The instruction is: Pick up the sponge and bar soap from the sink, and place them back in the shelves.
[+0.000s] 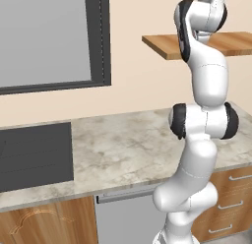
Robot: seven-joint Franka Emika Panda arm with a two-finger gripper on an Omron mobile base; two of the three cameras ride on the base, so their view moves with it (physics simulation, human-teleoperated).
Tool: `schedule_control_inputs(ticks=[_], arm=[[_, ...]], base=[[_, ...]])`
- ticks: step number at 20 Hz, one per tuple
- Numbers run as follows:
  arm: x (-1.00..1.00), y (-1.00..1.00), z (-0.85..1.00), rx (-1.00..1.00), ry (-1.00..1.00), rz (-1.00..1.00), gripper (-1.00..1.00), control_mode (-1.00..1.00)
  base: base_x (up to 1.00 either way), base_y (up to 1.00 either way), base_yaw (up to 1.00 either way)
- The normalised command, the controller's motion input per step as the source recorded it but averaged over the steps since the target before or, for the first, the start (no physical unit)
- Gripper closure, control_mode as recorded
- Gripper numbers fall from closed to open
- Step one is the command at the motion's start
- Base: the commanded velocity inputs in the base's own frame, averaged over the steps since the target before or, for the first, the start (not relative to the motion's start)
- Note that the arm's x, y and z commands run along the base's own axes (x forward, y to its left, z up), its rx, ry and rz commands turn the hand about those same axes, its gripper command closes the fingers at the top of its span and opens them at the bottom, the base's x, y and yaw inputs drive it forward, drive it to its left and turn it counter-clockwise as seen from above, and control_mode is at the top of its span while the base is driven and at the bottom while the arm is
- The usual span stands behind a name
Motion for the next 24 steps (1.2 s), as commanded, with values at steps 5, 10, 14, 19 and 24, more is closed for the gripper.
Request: schedule_control_inputs(ticks=[5,10,14,19,24], arm=[[0.31,0.0,-0.08,0.0,-0.04,0.0,1.0,-1.0],[0.44,0.0,-0.13,0.0,-0.04,0.0,1.0,-1.0],[0.57,0.0,-0.18,0.0,0.0,0.0,1.0,-1.0],[0.52,0.0,-0.26,0.0,0.0,0.0,1.0,-1.0],[0.34,0.0,-0.31,0.0,0.0,0.0,1.0,-1.0]], base=[[0.0,0.0,0.0],[0.0,0.0,0.0],[0.0,0.0,0.0],[0.0,0.0,0.0],[0.0,0.0,0.0]])
